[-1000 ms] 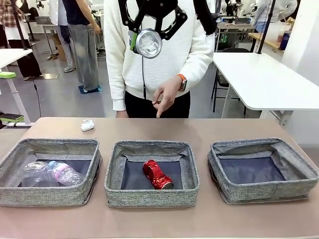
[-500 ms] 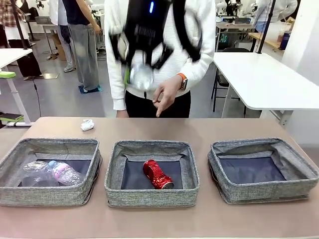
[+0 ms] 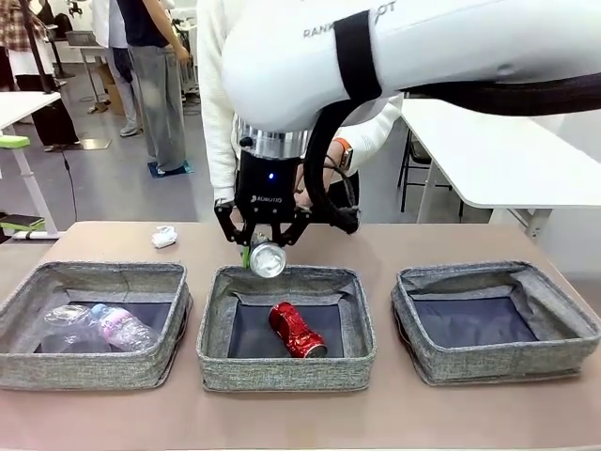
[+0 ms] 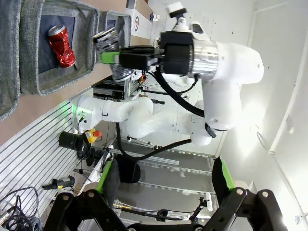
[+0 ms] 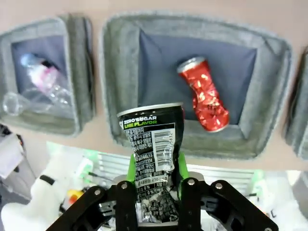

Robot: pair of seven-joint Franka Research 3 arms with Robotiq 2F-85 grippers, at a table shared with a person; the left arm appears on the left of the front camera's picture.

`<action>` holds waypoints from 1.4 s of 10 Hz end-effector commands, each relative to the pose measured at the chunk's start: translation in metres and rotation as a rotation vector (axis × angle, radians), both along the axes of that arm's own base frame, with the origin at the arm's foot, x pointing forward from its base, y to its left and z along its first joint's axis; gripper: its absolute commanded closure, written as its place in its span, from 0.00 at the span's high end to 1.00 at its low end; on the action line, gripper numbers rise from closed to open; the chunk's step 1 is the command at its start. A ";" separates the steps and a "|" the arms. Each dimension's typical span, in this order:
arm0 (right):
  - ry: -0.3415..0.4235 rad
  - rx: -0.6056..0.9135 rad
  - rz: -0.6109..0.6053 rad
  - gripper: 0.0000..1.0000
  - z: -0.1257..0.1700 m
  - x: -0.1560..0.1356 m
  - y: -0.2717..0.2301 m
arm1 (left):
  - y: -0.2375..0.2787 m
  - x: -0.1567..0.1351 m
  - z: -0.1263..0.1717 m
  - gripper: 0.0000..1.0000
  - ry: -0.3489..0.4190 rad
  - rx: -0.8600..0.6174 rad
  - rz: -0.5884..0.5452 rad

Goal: Sort the waste into the appropriate baskets.
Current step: Place the picked waste into the Fabric basket indicated by the person.

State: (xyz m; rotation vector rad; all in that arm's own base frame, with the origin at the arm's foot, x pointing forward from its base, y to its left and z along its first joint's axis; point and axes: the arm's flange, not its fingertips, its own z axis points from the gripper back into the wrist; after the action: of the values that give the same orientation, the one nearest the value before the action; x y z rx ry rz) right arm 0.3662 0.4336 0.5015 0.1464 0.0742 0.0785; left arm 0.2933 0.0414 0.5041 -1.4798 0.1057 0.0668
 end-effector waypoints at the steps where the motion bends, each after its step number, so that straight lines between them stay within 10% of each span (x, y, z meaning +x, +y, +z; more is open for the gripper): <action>1: -0.062 -0.009 -0.030 0.35 0.015 -0.008 -0.008 | -0.001 -0.001 0.005 1.00 0.013 -0.020 0.000; 3: -0.055 -0.008 -0.033 0.41 0.011 -0.008 -0.009 | -0.001 -0.001 0.005 1.00 0.013 -0.020 0.000; 4: -0.092 -0.013 -0.020 0.93 0.012 -0.009 -0.009 | -0.001 -0.001 0.005 1.00 0.013 -0.020 0.000; 5: -0.105 -0.010 -0.033 1.00 0.014 -0.008 -0.011 | -0.001 -0.001 0.005 1.00 0.013 -0.020 0.000; 11: -0.127 0.015 -0.061 1.00 0.018 -0.007 -0.020 | -0.001 -0.001 0.005 1.00 0.013 -0.020 0.000; 14: -0.020 0.207 0.073 1.00 0.023 -0.007 -0.039 | -0.001 -0.001 0.005 1.00 0.013 -0.020 0.000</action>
State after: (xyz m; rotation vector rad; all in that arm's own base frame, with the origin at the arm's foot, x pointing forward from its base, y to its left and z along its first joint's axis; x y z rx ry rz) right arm 0.3656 0.4172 0.5246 0.2201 0.0008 0.0812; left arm 0.2932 0.0414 0.5042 -1.4798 0.1056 0.0668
